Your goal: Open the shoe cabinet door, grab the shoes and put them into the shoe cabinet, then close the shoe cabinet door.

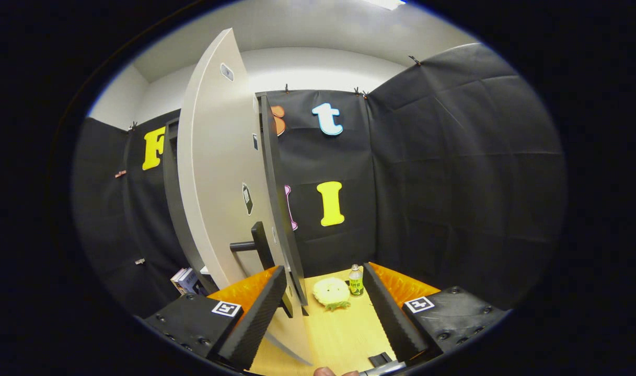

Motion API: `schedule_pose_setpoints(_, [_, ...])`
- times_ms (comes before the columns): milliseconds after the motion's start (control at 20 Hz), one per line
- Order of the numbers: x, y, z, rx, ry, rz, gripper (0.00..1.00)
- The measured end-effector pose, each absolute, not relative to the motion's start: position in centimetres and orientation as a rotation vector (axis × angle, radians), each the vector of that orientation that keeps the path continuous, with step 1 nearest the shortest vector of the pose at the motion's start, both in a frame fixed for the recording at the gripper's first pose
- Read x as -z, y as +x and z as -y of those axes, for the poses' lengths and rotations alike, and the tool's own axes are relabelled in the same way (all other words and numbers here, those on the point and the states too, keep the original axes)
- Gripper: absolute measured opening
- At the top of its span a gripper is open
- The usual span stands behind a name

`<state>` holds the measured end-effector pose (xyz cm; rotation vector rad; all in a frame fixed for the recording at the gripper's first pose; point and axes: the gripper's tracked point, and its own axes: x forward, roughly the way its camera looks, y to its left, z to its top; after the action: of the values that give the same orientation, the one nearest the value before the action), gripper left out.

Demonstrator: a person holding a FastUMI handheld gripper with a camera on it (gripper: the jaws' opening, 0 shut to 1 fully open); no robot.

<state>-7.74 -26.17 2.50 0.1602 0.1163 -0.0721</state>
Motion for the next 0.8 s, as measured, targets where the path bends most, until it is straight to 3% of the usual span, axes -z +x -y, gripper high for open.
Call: schedule_pose_setpoints(800, [-1.9, -7.7, 13.5, -0.037, 0.252, -0.138, 0.97])
